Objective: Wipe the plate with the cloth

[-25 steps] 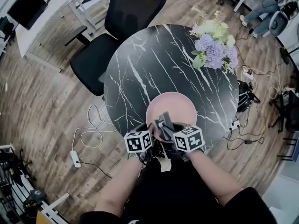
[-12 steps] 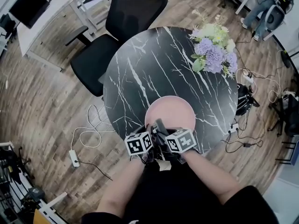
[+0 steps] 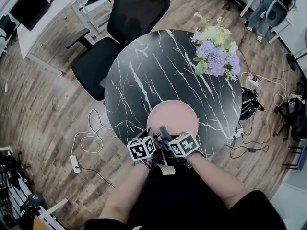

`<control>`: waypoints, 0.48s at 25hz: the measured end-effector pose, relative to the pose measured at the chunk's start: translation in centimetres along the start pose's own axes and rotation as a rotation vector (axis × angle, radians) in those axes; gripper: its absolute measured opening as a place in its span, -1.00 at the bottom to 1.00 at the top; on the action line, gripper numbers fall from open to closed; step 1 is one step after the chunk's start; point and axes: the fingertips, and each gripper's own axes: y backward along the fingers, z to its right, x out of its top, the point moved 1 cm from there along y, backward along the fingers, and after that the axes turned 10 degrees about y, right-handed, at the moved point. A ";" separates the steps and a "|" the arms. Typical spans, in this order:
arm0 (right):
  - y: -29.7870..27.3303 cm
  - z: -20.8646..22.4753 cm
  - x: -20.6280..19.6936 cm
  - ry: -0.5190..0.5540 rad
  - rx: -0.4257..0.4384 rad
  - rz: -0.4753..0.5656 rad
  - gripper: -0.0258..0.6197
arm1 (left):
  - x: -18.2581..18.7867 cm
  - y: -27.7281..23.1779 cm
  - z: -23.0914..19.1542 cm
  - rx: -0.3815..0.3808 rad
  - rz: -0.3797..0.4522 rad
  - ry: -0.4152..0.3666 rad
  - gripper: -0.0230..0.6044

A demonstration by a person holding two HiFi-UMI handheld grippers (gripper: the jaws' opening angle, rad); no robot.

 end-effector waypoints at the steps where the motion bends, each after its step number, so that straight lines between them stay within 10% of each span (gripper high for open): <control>1: 0.1 0.0 -0.1 0.008 -0.004 -0.009 -0.59 | 0.1 0.0 0.0 0.002 0.003 -0.002 -0.80; 12: 1.8 1.7 -2.6 0.158 -0.048 -0.144 -0.59 | 0.1 0.2 0.0 0.009 0.019 0.001 -0.80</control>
